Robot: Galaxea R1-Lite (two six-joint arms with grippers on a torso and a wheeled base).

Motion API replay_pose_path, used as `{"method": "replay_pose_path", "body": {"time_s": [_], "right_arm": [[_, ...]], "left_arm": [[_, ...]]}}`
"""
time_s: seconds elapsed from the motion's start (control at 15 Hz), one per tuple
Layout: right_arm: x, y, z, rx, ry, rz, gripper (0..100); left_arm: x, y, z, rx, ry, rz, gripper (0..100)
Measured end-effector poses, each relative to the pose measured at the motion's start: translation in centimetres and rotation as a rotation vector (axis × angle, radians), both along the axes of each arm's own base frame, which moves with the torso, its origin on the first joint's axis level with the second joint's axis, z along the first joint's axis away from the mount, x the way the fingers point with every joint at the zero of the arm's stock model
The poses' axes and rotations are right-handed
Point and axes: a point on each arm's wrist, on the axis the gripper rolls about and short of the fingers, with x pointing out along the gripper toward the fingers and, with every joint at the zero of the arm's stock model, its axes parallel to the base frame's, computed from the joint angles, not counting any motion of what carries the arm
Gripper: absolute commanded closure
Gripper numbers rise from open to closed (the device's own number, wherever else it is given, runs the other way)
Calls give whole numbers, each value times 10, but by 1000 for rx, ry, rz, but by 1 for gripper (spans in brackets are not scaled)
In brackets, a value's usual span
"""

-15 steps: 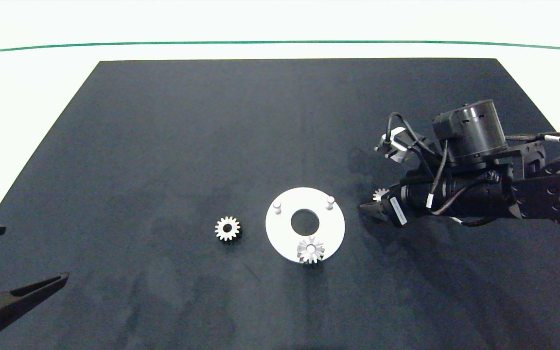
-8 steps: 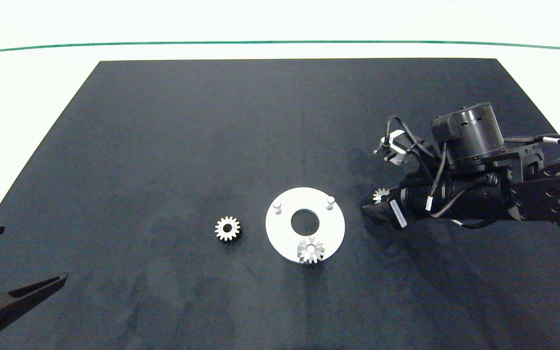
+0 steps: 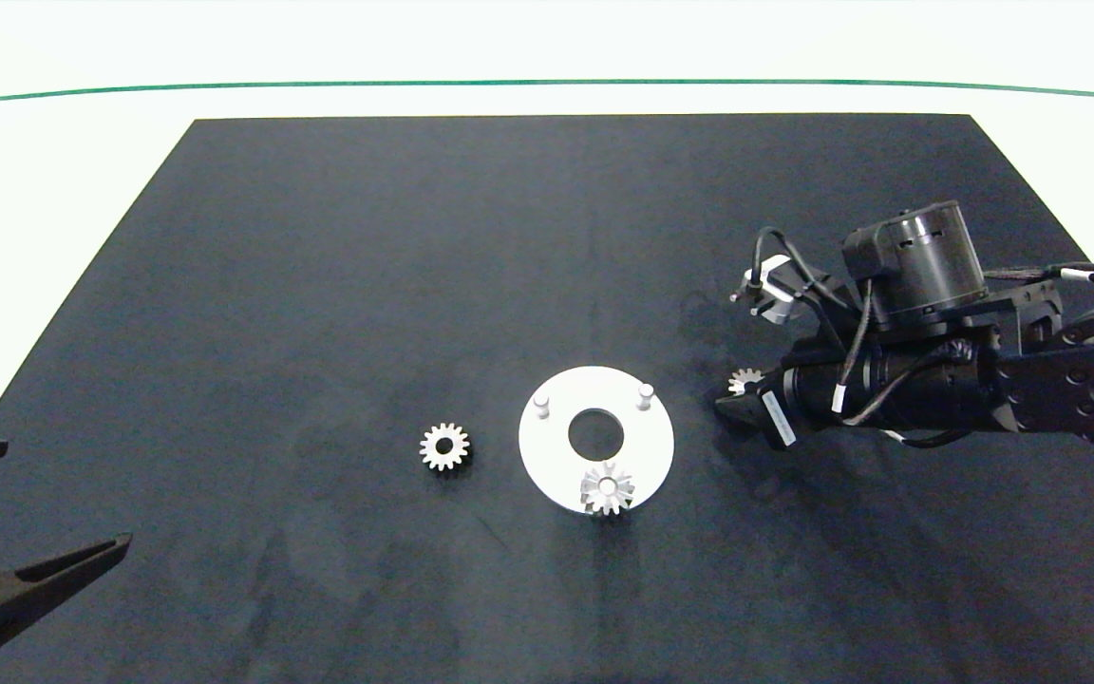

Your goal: Install three planetary gears onto the carrier pins

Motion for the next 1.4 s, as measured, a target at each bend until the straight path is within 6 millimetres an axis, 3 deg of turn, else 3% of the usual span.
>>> {"method": "replay_pose_path", "body": {"time_s": [1.4], "right_arm": [[-2, 0, 0, 0, 0, 2, 96]], "left_arm": [[-2, 0, 0, 1, -6, -2, 0]]}}
